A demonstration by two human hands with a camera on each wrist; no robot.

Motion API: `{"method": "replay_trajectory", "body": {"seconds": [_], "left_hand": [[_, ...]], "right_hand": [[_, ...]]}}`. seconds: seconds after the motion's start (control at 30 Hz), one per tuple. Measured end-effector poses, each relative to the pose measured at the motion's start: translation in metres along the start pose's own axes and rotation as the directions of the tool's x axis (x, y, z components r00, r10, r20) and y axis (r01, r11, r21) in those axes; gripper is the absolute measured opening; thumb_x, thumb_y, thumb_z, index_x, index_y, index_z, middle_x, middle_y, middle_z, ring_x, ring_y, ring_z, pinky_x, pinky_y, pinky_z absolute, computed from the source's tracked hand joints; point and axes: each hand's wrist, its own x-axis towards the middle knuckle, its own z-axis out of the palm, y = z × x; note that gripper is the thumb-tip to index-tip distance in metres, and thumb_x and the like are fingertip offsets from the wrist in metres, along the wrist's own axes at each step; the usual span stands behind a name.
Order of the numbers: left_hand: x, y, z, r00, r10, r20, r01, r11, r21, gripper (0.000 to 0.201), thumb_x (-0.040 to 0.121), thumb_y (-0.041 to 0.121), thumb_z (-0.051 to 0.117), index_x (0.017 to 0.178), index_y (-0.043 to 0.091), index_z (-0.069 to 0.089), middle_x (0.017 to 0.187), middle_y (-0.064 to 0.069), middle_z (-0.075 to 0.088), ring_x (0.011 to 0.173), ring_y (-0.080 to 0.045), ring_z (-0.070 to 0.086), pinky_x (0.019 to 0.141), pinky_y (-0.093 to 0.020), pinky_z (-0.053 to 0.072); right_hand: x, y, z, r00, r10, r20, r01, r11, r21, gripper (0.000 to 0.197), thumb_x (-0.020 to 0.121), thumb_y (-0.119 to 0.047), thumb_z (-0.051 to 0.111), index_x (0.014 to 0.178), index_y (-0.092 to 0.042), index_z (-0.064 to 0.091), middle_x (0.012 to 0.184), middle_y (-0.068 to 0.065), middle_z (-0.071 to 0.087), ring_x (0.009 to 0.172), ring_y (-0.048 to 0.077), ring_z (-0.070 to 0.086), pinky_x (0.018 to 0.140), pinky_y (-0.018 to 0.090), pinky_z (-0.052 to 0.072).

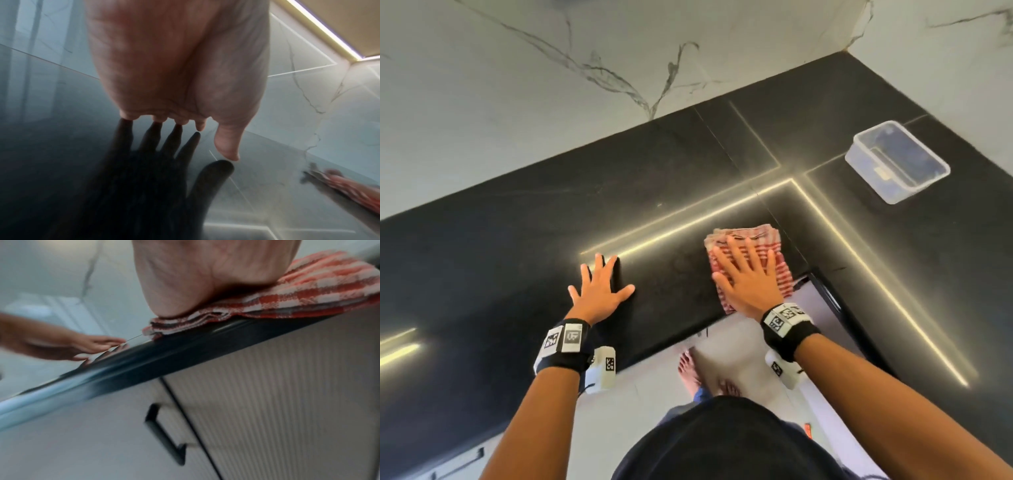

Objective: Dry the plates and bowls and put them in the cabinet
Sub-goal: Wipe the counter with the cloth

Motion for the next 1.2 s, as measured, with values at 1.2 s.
{"method": "replay_trajectory", "body": {"seconds": [1.2], "left_hand": [[-0.002, -0.173, -0.081, 0.998, -0.005, -0.065, 0.008, 0.999, 0.040, 0.080, 0.097, 0.064, 0.046, 0.161, 0.041, 0.003, 0.168, 0.014, -0.020, 0.155, -0.023, -0.020, 0.119, -0.064, -0.011]], "right_hand": [[0.006, -0.151, 0.040, 0.946, -0.315, 0.076, 0.323, 0.937, -0.133, 0.055, 0.100, -0.064, 0.018, 0.149, -0.060, -0.007, 0.168, -0.014, 0.000, 0.156, 0.024, 0.003, 0.120, 0.060, -0.001]]}}
